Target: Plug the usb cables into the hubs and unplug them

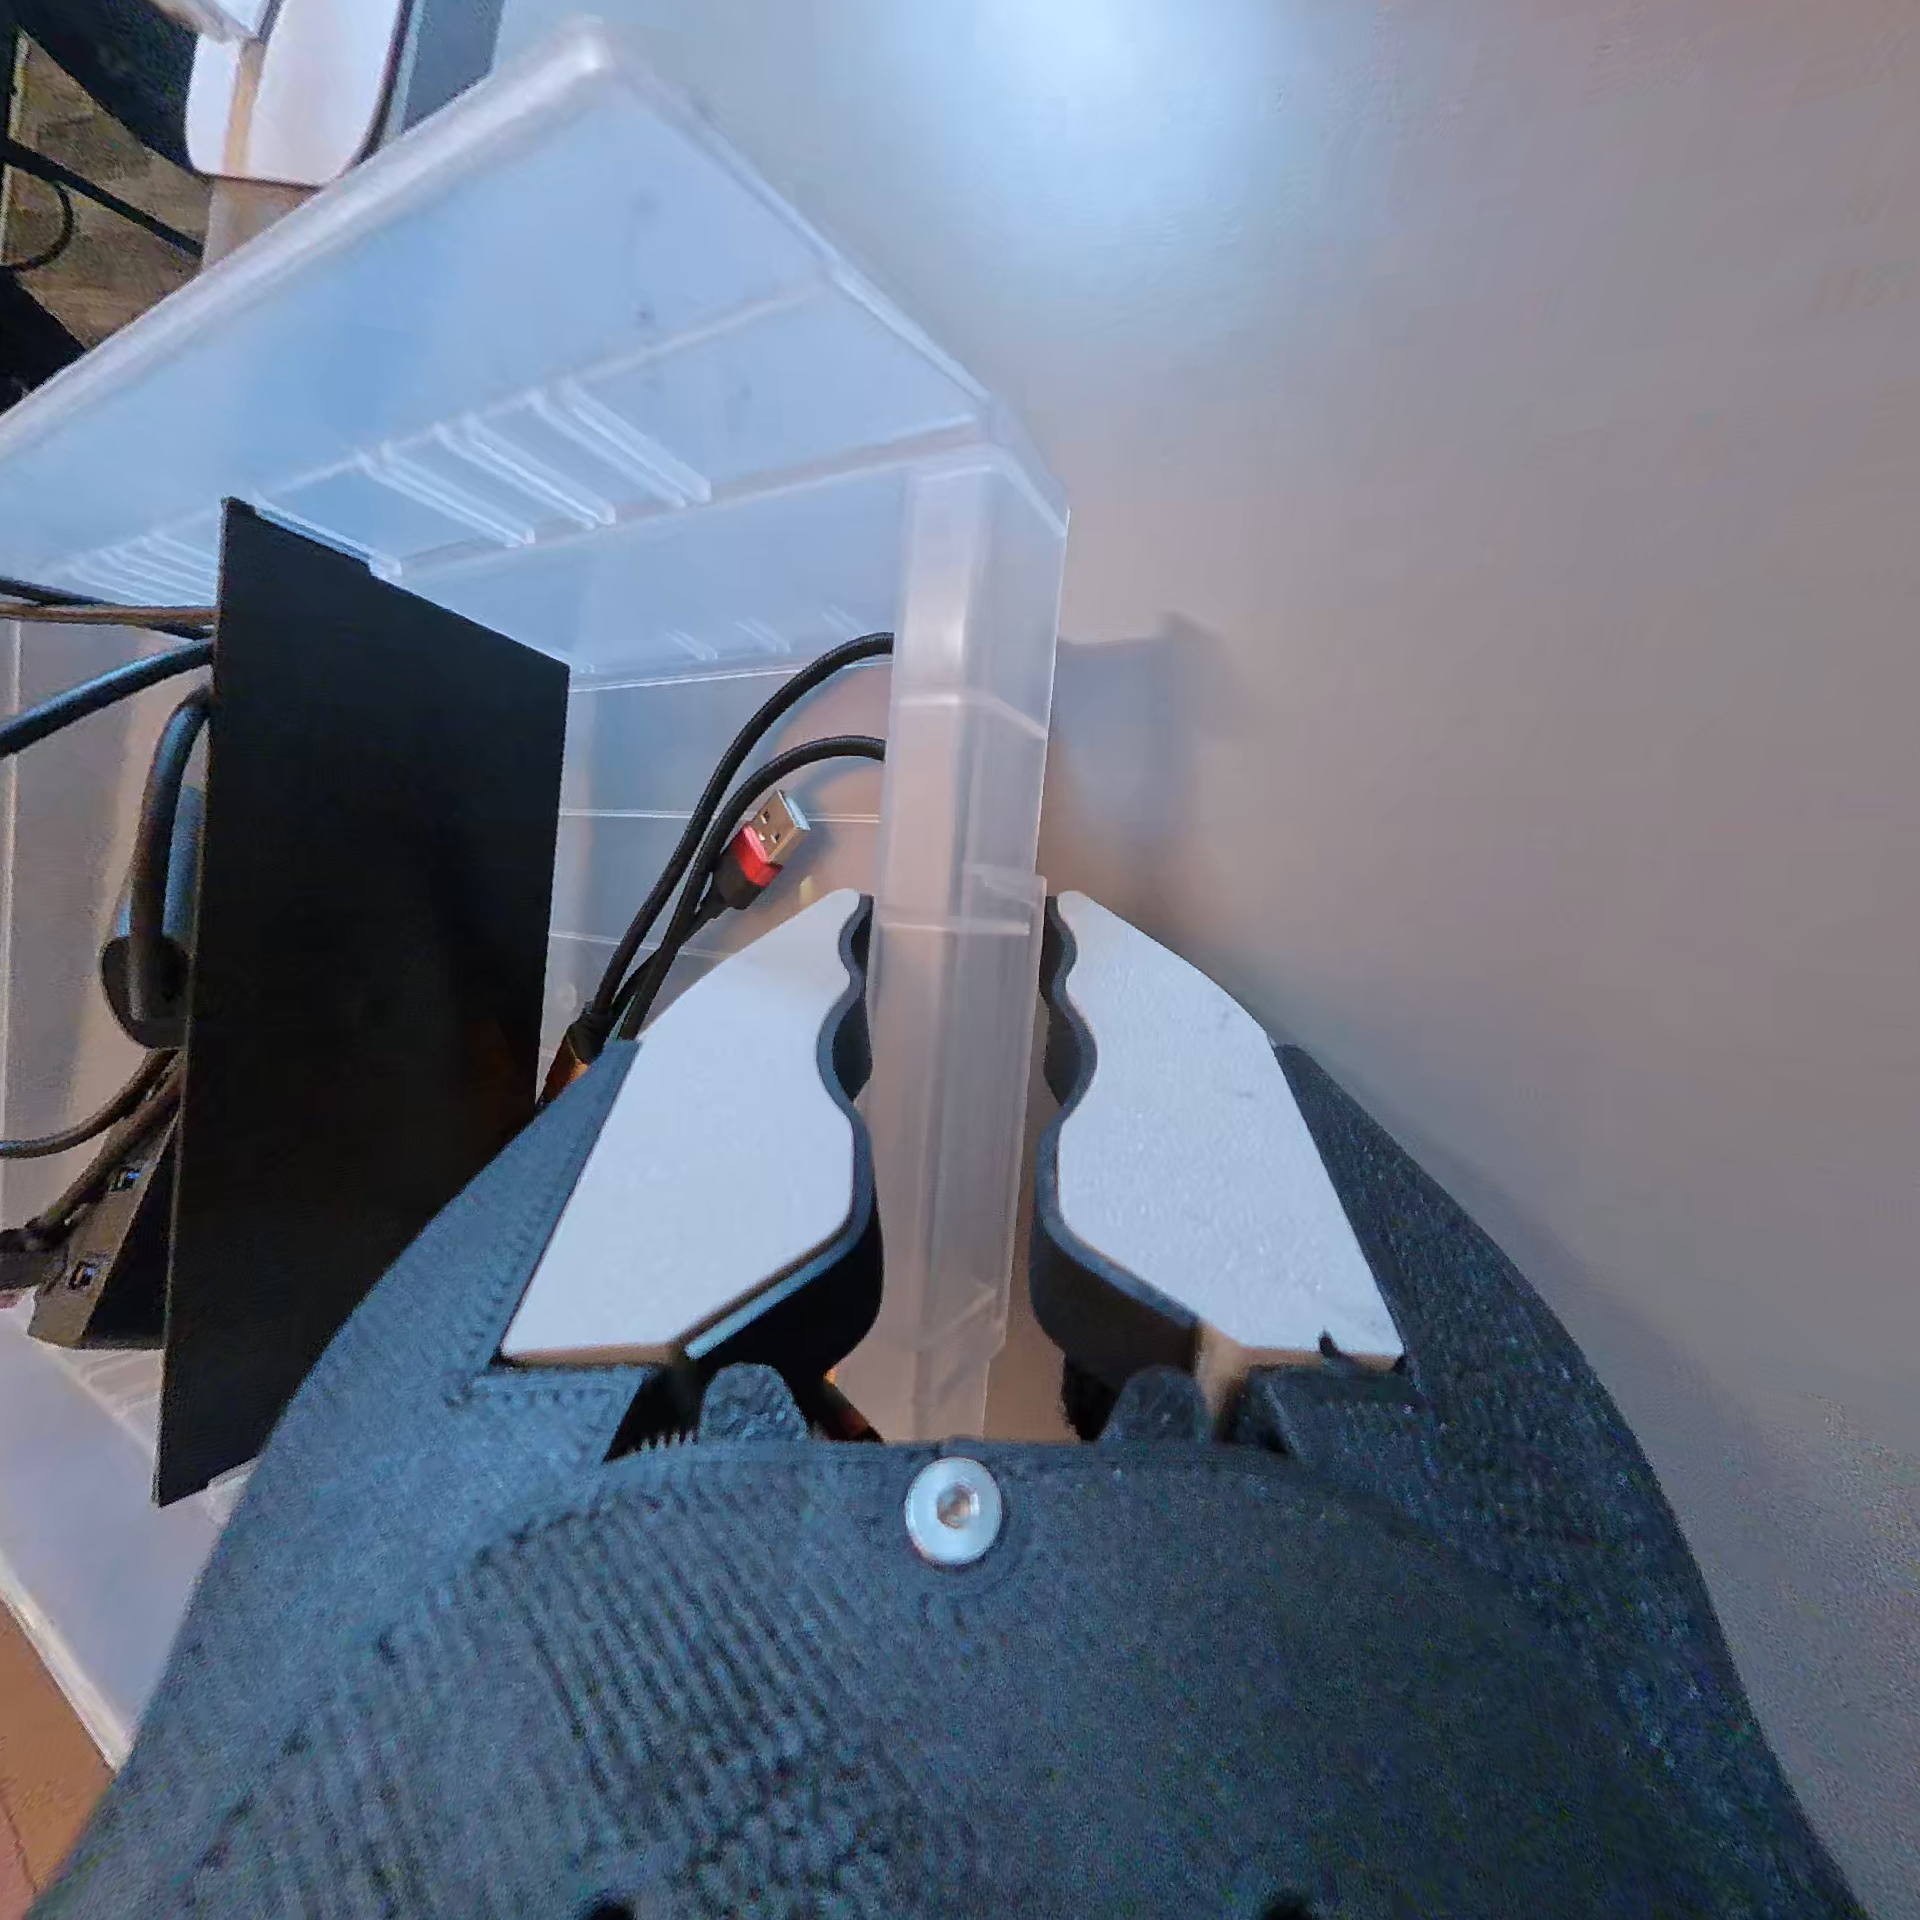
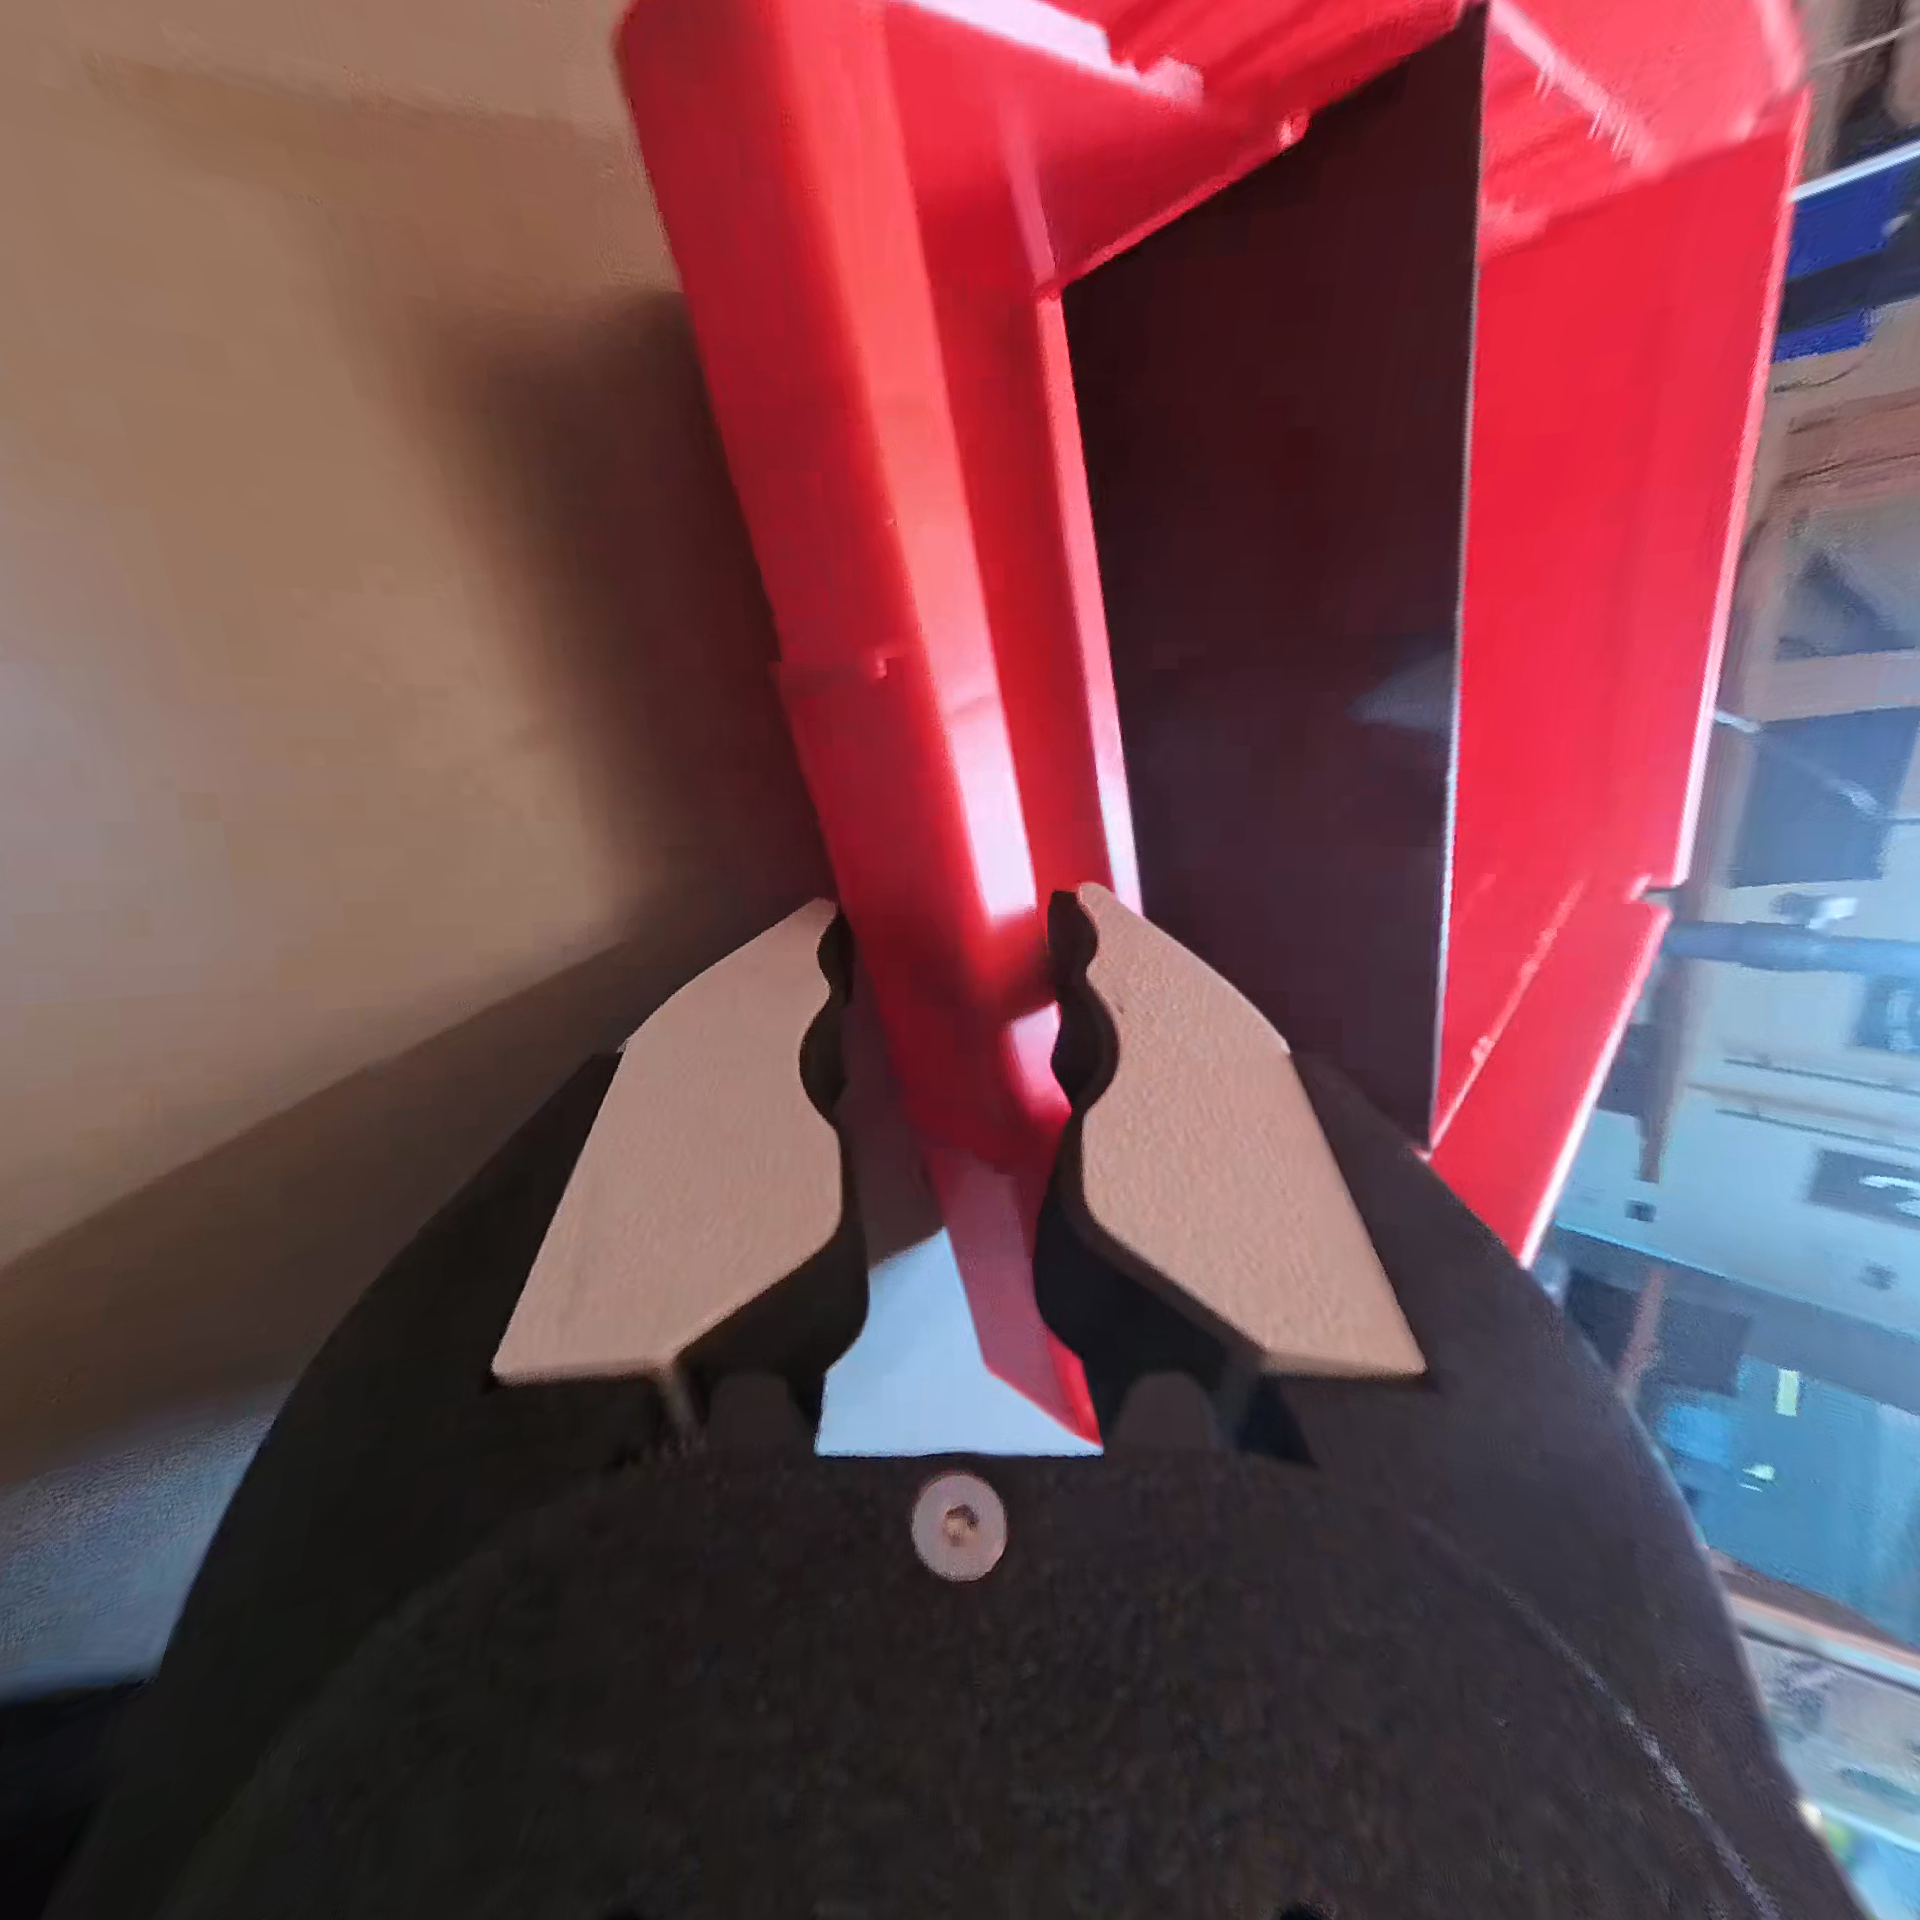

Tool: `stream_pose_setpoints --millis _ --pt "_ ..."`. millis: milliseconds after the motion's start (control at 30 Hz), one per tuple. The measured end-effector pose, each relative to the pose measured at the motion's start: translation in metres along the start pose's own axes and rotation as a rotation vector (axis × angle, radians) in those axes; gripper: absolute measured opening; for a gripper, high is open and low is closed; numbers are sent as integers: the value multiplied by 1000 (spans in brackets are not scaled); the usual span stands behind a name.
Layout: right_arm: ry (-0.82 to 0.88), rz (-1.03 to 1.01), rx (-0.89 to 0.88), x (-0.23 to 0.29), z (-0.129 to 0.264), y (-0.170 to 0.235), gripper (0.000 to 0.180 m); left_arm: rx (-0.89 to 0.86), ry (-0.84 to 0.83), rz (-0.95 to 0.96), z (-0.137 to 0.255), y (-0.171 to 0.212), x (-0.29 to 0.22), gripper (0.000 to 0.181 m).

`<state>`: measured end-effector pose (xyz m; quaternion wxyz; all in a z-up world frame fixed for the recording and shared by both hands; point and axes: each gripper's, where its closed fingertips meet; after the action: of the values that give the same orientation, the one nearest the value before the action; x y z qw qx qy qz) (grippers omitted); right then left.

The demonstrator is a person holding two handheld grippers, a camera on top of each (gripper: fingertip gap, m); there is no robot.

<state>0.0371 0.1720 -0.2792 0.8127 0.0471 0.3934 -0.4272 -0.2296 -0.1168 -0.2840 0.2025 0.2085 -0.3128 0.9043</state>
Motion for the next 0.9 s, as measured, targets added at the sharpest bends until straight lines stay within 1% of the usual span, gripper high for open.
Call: stream_pose_setpoints --millis 100,167,233,300,333,400,500,600,667,700,833,900 --pt "62 -15 7 -28 -24 5 37 14 -49 47 -10 4 21 36" --pt "91 -63 -14 -40 -28 0 42 24 -46 99 -9 8 30 40" --pt "75 -148 -168 -42 -15 -25 43 -29 -23 194 5 1 38 44" --pt "25 -250 -335 -41 4 -50 43 -171 -20 323 27 -16 56 37" --pt "-3 -299 -407 -42 12 -60 43 -223 -38 400 36 -21 72 35" --pt "-92 -415 -553 -42 24 -81 43 -226 -94 540 46 -17 111 35" --pt "-237 -542 -696 -34 32 -102 41 -144 -166 710 39 1 168 34" --pt "-251 -535 -731 -24 29 -106 37 -3 -164 767 9 20 202 36" --pt "-242 -511 -719 -16 24 -103 36 99 -109 770 -14 24 206 43" --pt "-247 -504 -719 -12 23 -102 35 145 -100 756 -24 26 208 43" --pt "-244 -481 -743 -7 23 -100 30 404 -118 626 -52 42 211 45" --pt "-244 -480 -749 -6 23 -100 29 482 -66 611 -56 41 206 34"
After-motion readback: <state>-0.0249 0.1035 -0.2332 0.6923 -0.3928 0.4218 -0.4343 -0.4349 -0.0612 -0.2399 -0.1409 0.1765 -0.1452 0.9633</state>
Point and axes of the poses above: each gripper's, where its closed fingertips meet, z back along the fingers, y out of its underside, x = y × z across the jaws, and after that the axes turned 2 degrees about -y, right-handed
